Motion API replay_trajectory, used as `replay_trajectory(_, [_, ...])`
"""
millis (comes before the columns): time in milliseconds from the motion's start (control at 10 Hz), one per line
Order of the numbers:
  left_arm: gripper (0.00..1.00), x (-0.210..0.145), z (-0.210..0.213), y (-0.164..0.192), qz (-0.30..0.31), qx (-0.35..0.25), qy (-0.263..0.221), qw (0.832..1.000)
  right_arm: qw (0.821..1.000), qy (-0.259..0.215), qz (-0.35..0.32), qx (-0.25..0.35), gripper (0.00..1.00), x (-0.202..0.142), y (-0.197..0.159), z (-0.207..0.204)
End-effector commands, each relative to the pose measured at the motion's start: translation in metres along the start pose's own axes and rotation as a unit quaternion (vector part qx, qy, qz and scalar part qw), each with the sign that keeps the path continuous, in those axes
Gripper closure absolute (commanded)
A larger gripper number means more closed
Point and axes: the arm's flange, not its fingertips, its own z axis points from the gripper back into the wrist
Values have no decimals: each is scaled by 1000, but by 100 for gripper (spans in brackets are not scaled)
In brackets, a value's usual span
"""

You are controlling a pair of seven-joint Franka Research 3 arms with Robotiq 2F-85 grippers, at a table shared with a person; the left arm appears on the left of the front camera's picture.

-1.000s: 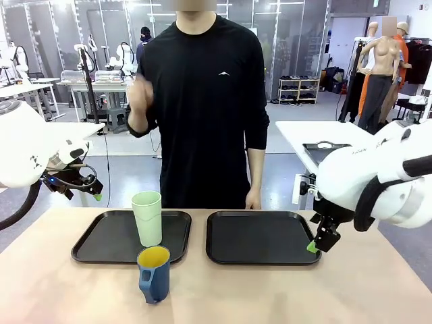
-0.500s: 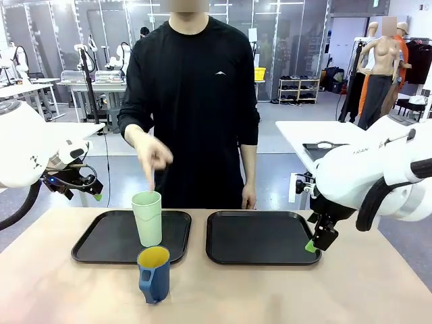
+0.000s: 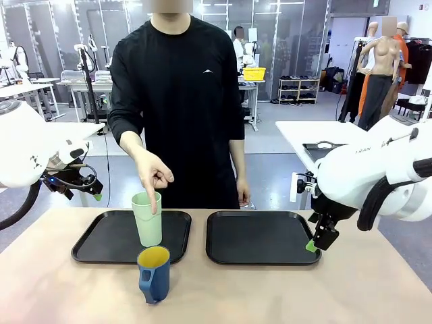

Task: Sort and store the cups by type.
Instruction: Pick up the Handle plastic cup and place it into the empty Flat Tray.

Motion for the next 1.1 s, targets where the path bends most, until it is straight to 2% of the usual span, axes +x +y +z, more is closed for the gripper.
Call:
replay_trajectory(0, [0, 0, 2, 1, 1, -2, 2, 1000, 1000, 4, 0, -8, 0, -1, 3, -1])
replay_trajectory(700, [0, 0, 0, 0, 0, 0, 0, 1000, 1000, 4, 0, -8, 0, -1, 3, -1])
replay_trajectory(800, [0, -4, 3, 2, -91, -13, 13, 996, 1000, 4, 0, -8, 0, -1, 3, -1])
replay_trajectory(900, [0, -7, 8, 9, -162, 3, 10, 987, 1000, 4, 0, -8, 0, -1, 3, -1])
replay_trajectory(1000, [0, -14, 17, 19, -250, 7, 20, 968, 1000, 4, 0, -8, 0, -1, 3, -1])
